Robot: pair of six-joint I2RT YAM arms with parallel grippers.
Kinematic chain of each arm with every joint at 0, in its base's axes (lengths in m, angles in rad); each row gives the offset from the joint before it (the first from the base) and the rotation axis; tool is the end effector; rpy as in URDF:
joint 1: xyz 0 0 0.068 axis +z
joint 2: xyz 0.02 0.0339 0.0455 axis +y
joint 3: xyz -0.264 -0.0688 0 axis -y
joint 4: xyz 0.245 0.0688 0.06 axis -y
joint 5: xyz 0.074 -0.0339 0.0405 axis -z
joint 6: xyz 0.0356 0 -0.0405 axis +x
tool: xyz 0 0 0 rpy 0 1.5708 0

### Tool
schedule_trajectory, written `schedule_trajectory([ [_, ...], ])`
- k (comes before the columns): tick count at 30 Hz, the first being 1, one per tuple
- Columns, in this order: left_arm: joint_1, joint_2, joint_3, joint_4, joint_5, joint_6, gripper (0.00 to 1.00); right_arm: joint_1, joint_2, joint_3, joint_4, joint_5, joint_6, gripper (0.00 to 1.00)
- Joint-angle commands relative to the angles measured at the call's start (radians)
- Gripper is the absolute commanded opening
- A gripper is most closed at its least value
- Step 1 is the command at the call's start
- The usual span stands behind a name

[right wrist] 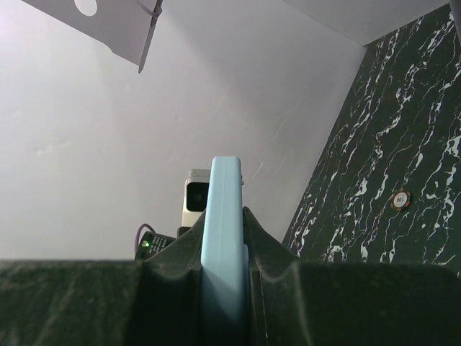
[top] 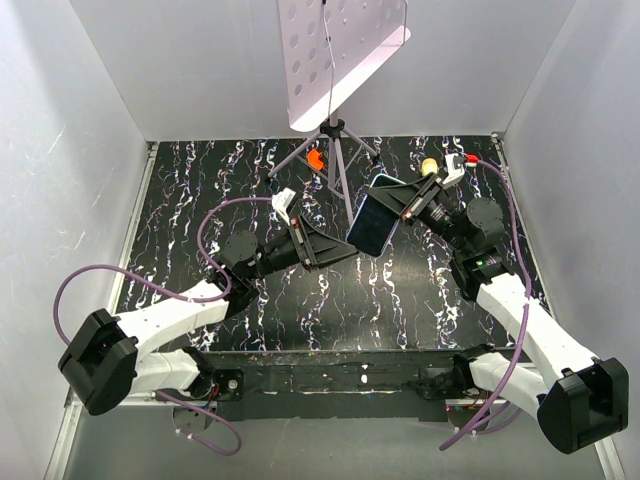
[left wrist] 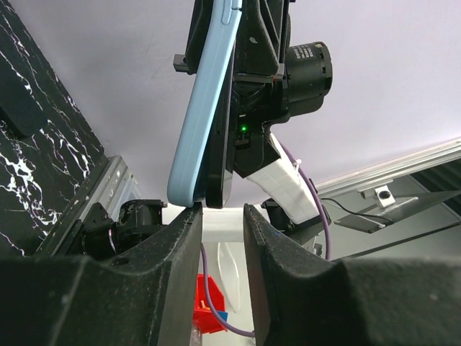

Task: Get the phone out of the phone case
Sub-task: Remove the phone case from the phone.

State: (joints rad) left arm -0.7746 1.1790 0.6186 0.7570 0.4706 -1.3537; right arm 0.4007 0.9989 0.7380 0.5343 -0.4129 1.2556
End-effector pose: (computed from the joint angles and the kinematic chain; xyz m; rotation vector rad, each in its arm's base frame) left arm 0.1762 -0.1950 0.2987 -0.0093 1.7628 -2.0001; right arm 0.2080 0.1036 0.3590 0.2400 1.5073 1.6379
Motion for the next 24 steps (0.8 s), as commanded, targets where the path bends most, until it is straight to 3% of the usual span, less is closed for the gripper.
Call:
schedule_trajectory([
  [1,0.000,0.021,0.064,-0.016,-0.047,0.015,0.30,0.016,-0.026,0.006,0.125,-0.023,0.022,0.01],
  [6,0.012,0.083,0.089,0.079,-0.049,-0.068,0.36,0.043,-0.006,0.004,0.139,-0.072,-0.015,0.01],
  [12,0.015,0.163,0.167,0.145,0.063,-0.110,0.31,0.076,0.000,0.020,0.061,-0.119,-0.099,0.01],
  [20,0.014,0.062,0.179,-0.048,0.151,0.109,0.26,0.078,0.024,0.043,-0.019,-0.208,-0.156,0.01],
  [24,0.017,0.013,0.191,-0.142,0.152,0.191,0.30,0.084,0.041,0.041,0.003,-0.248,-0.134,0.01],
])
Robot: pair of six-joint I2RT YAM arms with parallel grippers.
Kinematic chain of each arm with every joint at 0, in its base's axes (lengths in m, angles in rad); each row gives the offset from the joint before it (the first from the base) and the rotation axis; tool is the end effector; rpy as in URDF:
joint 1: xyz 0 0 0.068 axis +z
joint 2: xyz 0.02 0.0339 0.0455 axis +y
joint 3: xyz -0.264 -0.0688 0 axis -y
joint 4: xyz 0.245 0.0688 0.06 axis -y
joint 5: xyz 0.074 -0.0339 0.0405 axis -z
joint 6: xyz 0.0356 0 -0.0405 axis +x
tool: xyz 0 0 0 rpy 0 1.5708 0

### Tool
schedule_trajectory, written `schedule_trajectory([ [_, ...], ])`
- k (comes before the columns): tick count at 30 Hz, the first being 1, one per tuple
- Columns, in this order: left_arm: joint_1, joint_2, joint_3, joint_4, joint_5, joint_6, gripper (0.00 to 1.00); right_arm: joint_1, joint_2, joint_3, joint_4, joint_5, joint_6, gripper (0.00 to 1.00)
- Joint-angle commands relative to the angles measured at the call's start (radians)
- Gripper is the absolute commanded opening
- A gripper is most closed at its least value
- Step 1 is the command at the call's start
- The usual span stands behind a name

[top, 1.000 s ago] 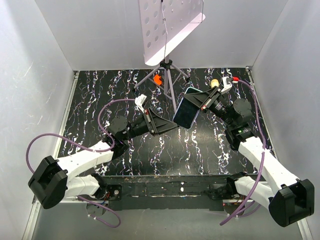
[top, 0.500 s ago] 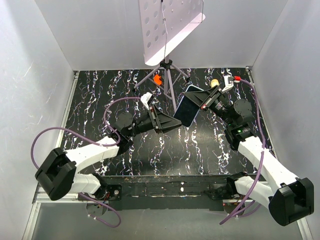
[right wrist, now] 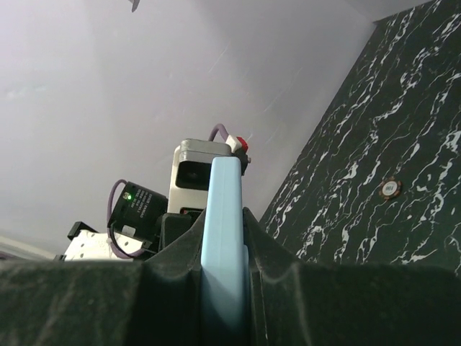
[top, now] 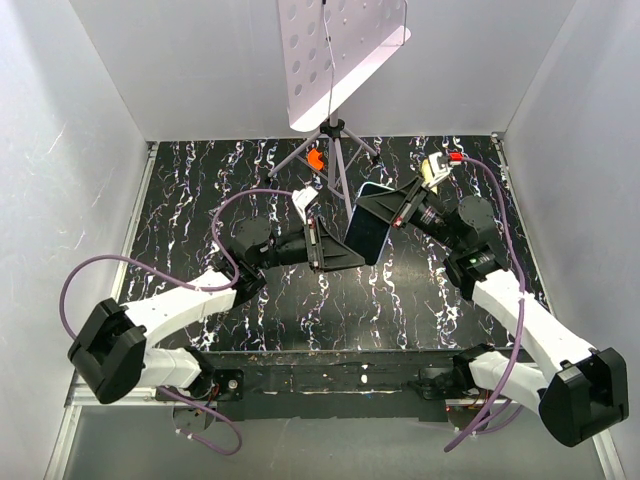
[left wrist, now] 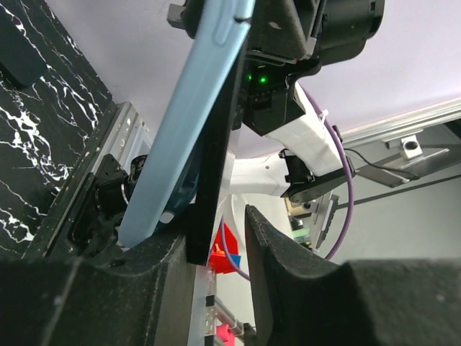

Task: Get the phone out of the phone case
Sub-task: Remove the phone case from the phone.

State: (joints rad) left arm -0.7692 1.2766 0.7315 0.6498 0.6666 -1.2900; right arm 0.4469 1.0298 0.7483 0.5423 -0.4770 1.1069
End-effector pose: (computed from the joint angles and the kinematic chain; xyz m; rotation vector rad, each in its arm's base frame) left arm 0.1898 -0.2144 0.3011 0.2045 1.9095 -2.0260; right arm 0.2077 0.1176 0.3566 0.0360 1.5356 1.5905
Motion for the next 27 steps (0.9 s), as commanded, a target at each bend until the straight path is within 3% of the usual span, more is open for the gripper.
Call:
schedule_trajectory([
  [1,0.011,-0.091,0.080,-0.044,-0.047,0.129,0.31,0.039,0.012,0.033,0.001,-0.193,0.021,0.01],
  [6,0.016,-0.077,0.100,0.010,-0.021,0.087,0.31,0.064,0.021,0.065,-0.056,-0.221,-0.004,0.01],
  [15,0.015,-0.025,0.115,0.068,0.041,0.029,0.23,0.124,0.065,0.108,-0.130,-0.180,-0.070,0.01],
  [27,0.015,-0.026,0.155,-0.024,0.070,0.106,0.26,0.141,0.087,0.117,-0.148,-0.239,-0.099,0.01],
])
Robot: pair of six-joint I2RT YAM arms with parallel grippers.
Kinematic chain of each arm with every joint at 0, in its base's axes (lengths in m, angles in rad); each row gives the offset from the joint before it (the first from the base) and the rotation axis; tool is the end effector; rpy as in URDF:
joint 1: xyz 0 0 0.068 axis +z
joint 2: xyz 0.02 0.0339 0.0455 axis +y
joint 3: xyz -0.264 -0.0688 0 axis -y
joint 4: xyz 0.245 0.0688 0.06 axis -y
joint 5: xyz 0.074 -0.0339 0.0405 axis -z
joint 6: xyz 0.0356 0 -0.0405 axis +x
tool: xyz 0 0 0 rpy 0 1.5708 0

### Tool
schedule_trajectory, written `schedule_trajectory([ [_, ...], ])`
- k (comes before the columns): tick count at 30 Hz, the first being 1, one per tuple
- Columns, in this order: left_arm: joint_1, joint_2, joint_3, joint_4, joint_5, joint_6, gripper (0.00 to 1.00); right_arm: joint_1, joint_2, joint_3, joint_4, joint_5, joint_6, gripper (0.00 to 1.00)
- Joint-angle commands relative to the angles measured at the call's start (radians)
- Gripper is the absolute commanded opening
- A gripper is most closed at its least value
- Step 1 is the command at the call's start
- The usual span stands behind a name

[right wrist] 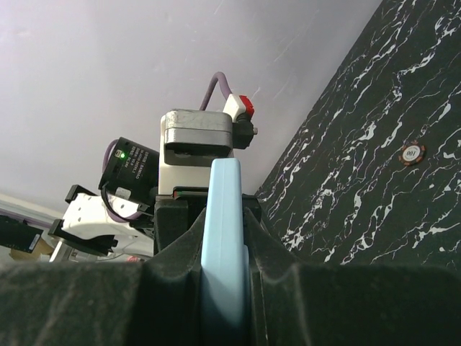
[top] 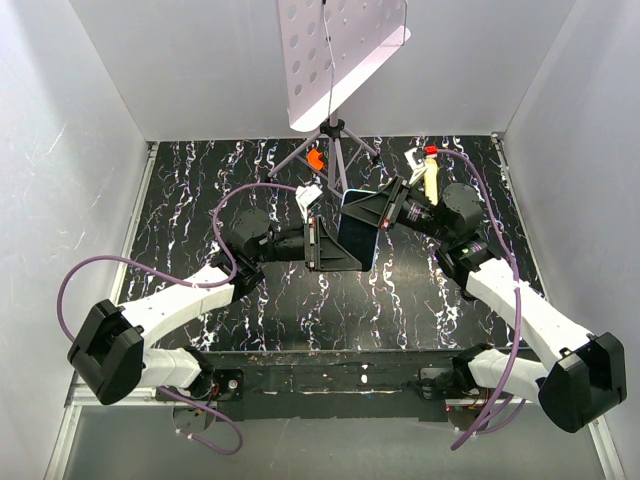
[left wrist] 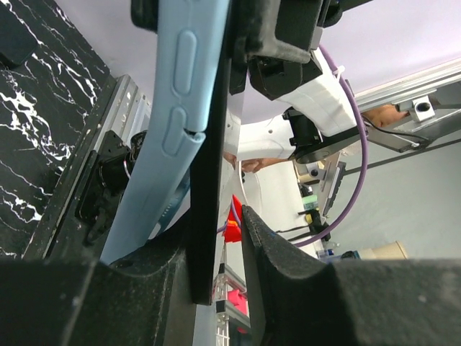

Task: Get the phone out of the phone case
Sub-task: Remove the phone case from the phone.

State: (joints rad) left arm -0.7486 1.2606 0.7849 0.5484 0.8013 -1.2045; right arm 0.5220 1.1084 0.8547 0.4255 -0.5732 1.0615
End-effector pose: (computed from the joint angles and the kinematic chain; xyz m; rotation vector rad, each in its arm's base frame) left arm 0.1901 -0.2115 0.3132 0.3906 1.9321 -2.0240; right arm 0.2130 0.1448 0.3641 -0.1118 1.6623 1.6554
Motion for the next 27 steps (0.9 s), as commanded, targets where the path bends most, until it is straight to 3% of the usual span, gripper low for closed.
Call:
schedule_trajectory([
  [1,-0.005,-0.007,0.102,0.074,-0.062,0.026,0.25,0.065,0.005,0.007,-0.033,-0.146,-0.054,0.01],
  [9,0.000,0.000,0.113,0.059,-0.068,0.040,0.11,0.079,0.011,0.015,-0.022,-0.171,-0.052,0.01],
  [10,-0.001,0.000,0.109,0.074,-0.074,0.030,0.12,0.082,0.011,0.017,-0.022,-0.172,-0.052,0.01],
  [13,0.000,-0.003,0.099,0.093,-0.097,0.014,0.34,0.087,0.008,0.014,-0.022,-0.168,-0.052,0.01],
  [14,0.002,-0.007,0.096,0.094,-0.106,0.014,0.37,0.087,0.008,0.015,-0.022,-0.168,-0.051,0.01],
  [20,0.000,-0.026,0.096,0.076,-0.145,0.037,0.27,0.096,0.004,0.007,-0.024,-0.152,-0.044,0.01],
  [27,0.002,-0.093,0.096,-0.037,-0.218,0.126,0.31,0.104,-0.007,-0.006,-0.034,-0.157,-0.049,0.01],
])
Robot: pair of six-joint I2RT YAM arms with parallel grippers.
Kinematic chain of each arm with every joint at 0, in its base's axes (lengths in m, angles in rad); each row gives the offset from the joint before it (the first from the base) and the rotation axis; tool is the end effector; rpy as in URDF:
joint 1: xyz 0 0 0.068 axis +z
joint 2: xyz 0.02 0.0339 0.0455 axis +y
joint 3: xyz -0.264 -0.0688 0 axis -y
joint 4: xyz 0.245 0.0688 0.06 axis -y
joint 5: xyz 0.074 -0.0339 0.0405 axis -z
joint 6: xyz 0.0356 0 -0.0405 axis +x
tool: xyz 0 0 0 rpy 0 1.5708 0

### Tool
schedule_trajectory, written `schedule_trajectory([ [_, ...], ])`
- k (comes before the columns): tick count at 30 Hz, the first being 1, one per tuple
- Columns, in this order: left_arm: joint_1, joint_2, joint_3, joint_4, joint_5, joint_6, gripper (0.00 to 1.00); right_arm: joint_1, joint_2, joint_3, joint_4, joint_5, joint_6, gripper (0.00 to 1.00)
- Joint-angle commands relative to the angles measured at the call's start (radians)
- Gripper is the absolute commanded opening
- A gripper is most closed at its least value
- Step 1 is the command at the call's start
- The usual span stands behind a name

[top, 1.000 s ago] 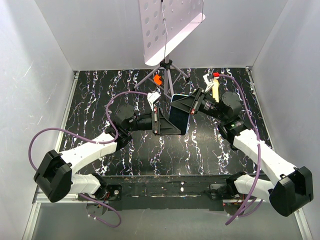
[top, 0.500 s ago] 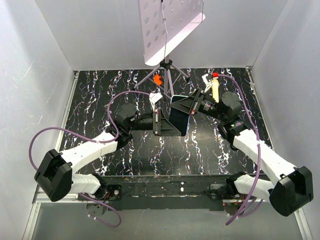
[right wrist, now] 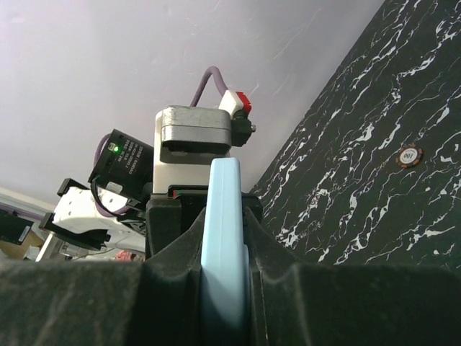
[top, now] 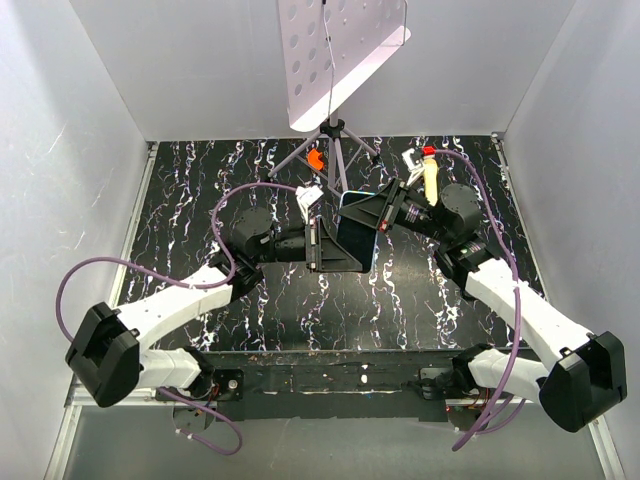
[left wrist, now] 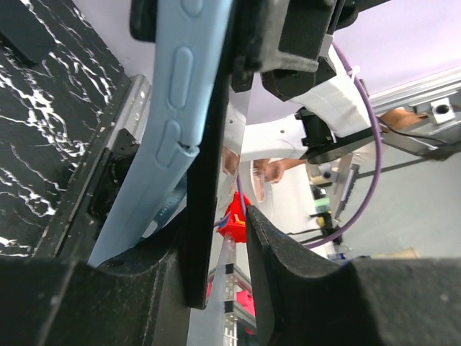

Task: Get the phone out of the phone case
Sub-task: Remove the phone case from the phone.

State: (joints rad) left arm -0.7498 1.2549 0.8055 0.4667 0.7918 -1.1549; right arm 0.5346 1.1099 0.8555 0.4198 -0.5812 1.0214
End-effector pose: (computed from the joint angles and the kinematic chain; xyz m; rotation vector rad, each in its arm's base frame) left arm 0.1904 -0.2119 0.3138 0.3977 1.9667 -1.9782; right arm 0.2113 0.1478 0.3634 -0.1600 1.6606 1.6388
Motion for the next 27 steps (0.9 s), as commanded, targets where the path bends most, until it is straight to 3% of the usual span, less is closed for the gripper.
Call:
schedule_trajectory([
  [1,0.001,-0.104,0.081,-0.008,-0.236,0.119,0.31,0.093,-0.016,-0.007,-0.033,-0.146,-0.007,0.01],
  [5,0.001,-0.167,0.038,-0.021,-0.325,0.144,0.34,0.100,-0.035,-0.009,-0.049,-0.114,-0.015,0.01],
  [10,0.001,-0.160,0.003,0.090,-0.345,0.054,0.22,0.114,-0.015,-0.009,-0.012,-0.097,-0.014,0.01],
  [17,0.003,-0.138,-0.052,0.236,-0.364,-0.046,0.22,0.120,0.011,-0.010,0.024,-0.101,0.003,0.01],
  [21,0.003,-0.100,-0.017,0.239,-0.301,-0.060,0.07,0.120,0.010,0.004,-0.048,-0.092,-0.026,0.01],
  [23,0.001,-0.100,-0.015,0.237,-0.301,-0.072,0.02,0.116,0.004,0.026,-0.126,-0.082,-0.059,0.13],
  [27,0.012,-0.107,-0.009,0.193,-0.318,-0.106,0.00,0.085,-0.010,0.048,-0.185,-0.124,-0.058,0.69],
])
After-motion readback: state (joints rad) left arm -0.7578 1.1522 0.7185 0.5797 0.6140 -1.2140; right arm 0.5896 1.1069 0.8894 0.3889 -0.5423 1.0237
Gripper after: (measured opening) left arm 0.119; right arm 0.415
